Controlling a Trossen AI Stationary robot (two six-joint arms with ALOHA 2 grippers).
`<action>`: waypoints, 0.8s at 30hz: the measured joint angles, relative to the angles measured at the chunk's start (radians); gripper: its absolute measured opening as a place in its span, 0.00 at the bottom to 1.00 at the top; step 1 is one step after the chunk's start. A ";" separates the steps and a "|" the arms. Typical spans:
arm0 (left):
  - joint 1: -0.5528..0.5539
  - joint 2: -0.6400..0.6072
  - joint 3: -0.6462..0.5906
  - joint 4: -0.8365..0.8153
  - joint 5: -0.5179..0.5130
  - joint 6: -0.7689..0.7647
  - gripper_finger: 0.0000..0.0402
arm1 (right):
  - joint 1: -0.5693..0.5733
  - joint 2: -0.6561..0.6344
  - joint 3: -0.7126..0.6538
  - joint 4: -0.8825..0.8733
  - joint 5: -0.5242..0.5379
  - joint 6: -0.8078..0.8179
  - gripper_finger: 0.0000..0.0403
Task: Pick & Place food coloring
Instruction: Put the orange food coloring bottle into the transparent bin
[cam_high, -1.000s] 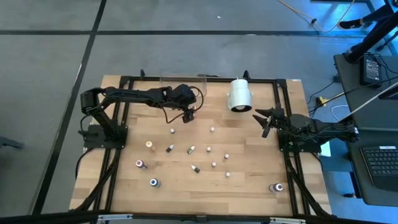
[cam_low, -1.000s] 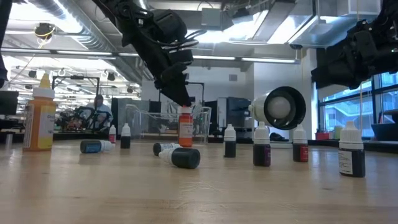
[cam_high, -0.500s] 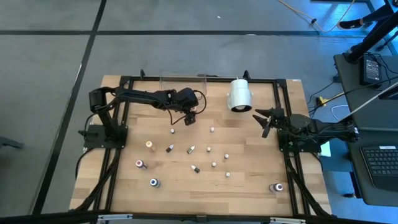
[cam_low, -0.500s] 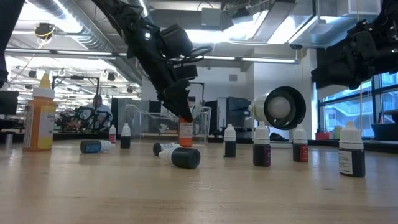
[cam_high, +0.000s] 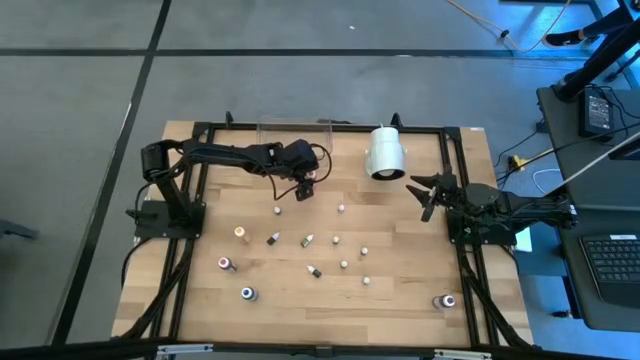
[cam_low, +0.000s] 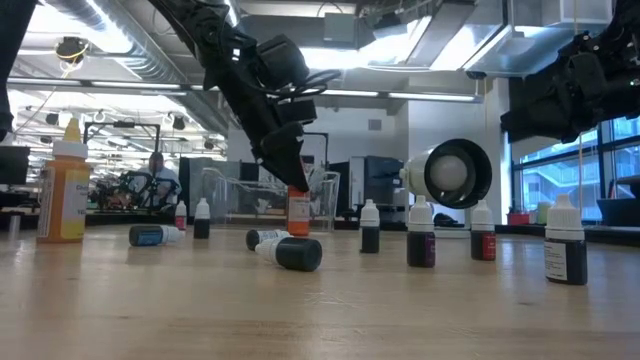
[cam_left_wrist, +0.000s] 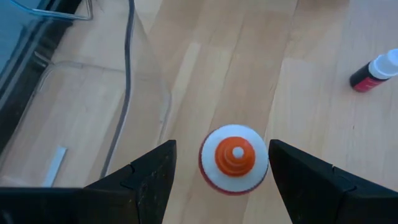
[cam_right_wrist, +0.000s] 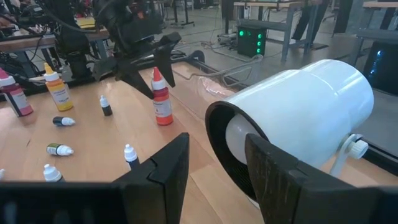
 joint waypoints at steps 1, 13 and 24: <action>0.001 0.000 0.000 0.000 0.002 0.000 0.62 | 0.000 0.000 0.000 0.000 0.000 0.000 0.39; 0.006 -0.046 0.003 -0.001 0.028 -0.001 0.62 | 0.000 0.000 0.000 -0.002 0.002 0.002 0.39; 0.006 -0.045 0.003 -0.016 0.012 0.000 0.47 | 0.000 0.000 0.000 -0.006 0.012 0.003 0.39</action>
